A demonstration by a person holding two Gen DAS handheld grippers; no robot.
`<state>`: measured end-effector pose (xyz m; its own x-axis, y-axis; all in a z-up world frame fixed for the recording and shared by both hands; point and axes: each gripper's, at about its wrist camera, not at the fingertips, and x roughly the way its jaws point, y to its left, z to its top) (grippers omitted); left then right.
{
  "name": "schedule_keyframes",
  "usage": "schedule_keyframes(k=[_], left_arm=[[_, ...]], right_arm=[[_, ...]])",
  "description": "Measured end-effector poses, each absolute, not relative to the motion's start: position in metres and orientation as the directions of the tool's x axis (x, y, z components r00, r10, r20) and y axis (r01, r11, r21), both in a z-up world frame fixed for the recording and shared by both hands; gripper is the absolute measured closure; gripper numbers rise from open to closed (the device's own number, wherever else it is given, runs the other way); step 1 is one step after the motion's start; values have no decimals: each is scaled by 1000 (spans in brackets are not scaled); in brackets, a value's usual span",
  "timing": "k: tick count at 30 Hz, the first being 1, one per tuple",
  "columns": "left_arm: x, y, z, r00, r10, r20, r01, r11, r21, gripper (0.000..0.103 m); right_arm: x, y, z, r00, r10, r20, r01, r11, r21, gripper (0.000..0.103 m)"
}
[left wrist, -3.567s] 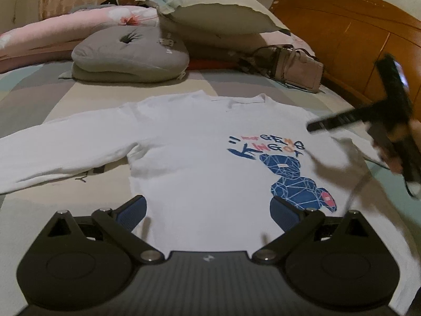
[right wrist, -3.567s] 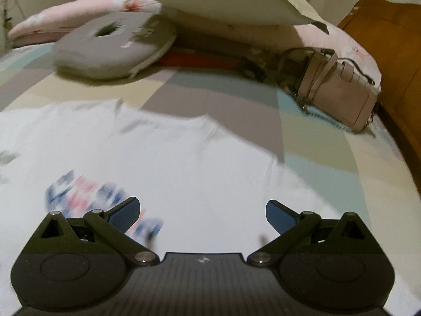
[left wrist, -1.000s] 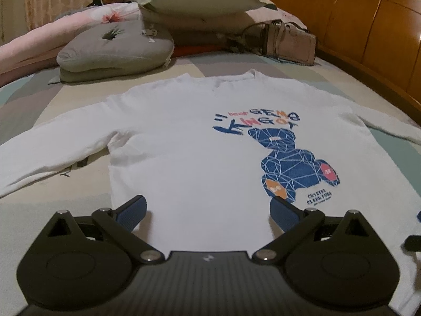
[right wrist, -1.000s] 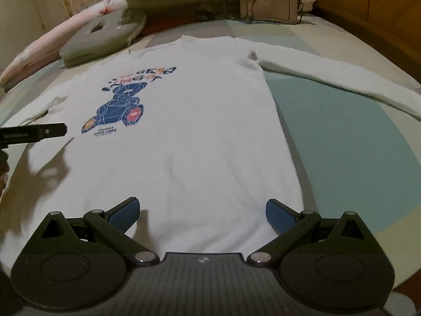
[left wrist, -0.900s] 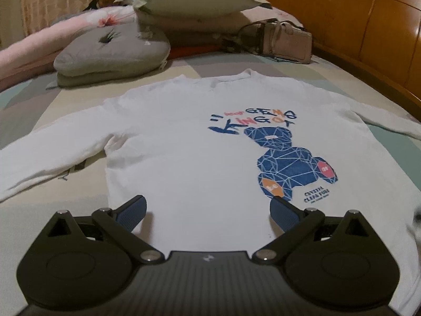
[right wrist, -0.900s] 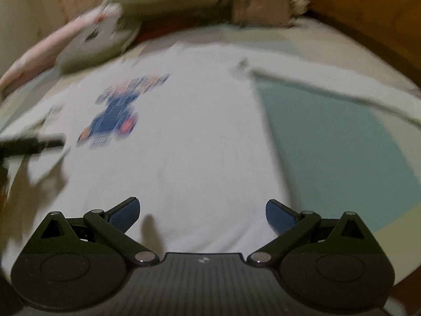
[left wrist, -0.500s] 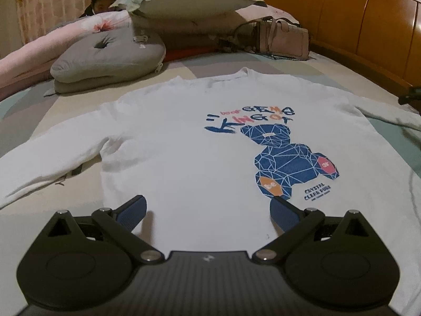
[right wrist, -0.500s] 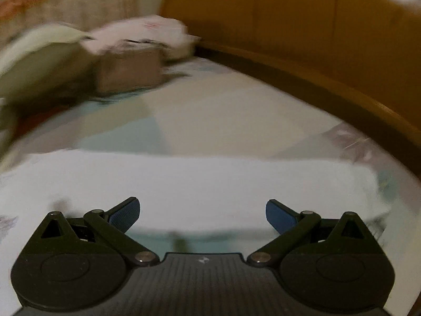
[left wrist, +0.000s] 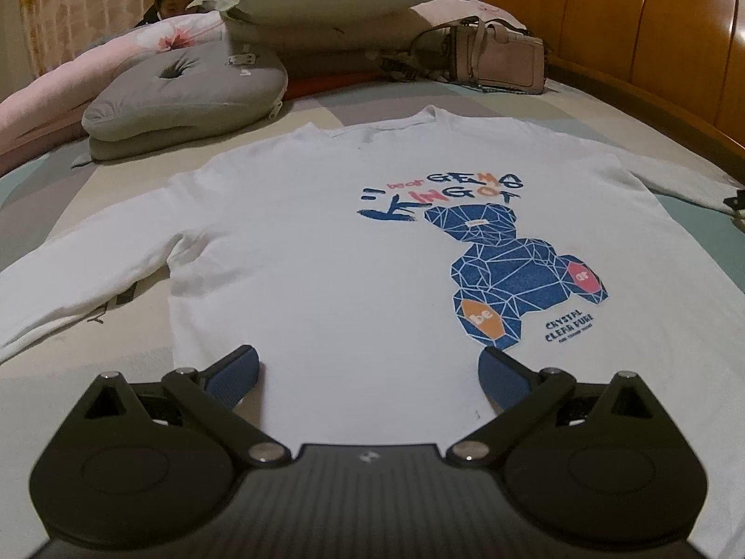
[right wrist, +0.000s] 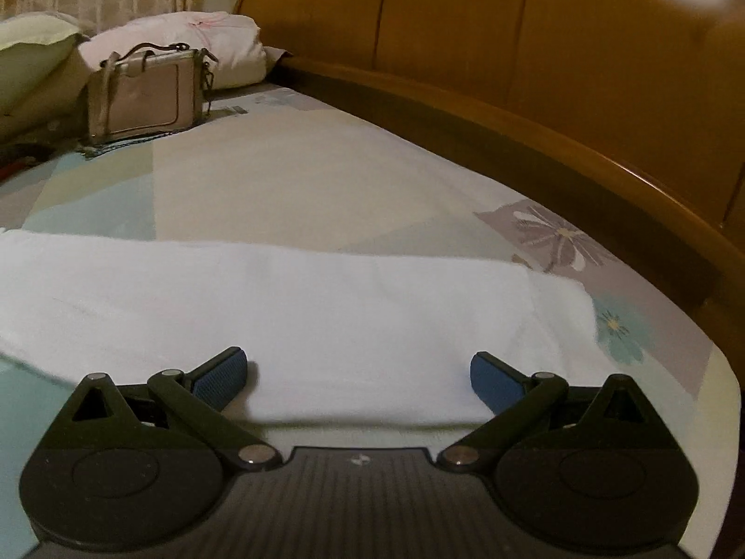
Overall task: Fold clothes
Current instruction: 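Move the right gripper out along the sweatshirt sleeve to its cuff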
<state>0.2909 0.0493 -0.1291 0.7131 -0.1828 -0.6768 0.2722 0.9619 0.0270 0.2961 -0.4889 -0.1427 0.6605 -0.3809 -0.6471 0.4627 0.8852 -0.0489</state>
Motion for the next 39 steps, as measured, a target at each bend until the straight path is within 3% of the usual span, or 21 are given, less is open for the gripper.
schedule_keyframes(k=[12,18,21,25,31,34,37,39], left_arm=[[293,50,-130,713,-189,-675,275,961,22,2],[293,51,-130,714,-187,-675,276,961,26,2],[291,50,-129,718,-183,-671,275,961,31,2],[290,51,-127,726,-183,-663,270,962,30,2],[289,56,-122,735,-200,-648,267,964,5,2],[290,59,-123,731,-201,-652,259,966,-7,2],[292,61,-124,729,-191,-657,246,969,-8,2],[292,61,-124,730,-190,-657,244,970,-9,2]], right_arm=[[364,-502,-134,625,-405,-667,491,868,-67,0],[362,-516,-130,567,-468,-677,595,802,-56,0],[355,-492,-115,626,-388,-676,523,852,-4,0],[361,-427,-91,734,-163,-659,302,948,102,0],[376,-308,-88,789,27,-613,-67,997,-42,0],[389,-277,-106,784,-10,-621,-105,983,-148,0],[401,-279,-130,744,-167,-647,-23,962,-274,0],[396,-296,-134,749,-157,-643,4,972,-233,0]])
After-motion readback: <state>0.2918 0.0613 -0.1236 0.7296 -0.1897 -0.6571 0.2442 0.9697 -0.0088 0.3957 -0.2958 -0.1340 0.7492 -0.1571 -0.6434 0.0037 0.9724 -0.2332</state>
